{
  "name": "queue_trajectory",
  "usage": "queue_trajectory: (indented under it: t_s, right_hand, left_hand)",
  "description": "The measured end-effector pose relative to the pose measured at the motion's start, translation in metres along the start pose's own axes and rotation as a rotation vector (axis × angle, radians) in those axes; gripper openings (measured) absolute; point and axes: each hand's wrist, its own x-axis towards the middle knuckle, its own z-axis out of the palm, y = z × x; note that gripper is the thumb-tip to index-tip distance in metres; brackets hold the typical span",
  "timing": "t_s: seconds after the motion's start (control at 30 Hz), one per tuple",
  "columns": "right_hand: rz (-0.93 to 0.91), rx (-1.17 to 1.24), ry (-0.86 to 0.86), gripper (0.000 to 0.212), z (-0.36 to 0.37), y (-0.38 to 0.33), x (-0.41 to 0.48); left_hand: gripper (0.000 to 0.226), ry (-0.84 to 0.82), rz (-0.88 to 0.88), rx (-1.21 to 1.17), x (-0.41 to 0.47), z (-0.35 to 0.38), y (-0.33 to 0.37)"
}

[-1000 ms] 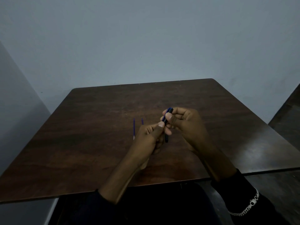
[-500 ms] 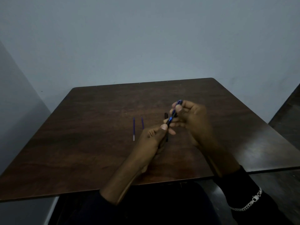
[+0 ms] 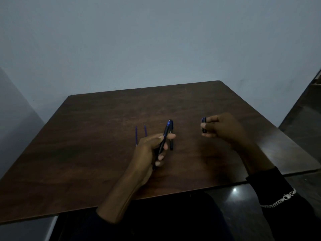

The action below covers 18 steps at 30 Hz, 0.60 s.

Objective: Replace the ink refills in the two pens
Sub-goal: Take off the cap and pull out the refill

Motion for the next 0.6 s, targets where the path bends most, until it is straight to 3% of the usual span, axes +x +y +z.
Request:
queue_trajectory:
  t_s: [0.23,0.6]
  right_hand:
    - [0.088,-0.419,0.187,0.014,-0.026,0.026,0.014]
    - [0.002,-0.490,0.352,0.019,-0.020,0.038,0.013]
  left_hand:
    - [0.032,0.068,0.050,0.018,0.007,0.000,-0.008]
    - [0.034,0.059,0.063,0.026,0.012,0.002,-0.010]
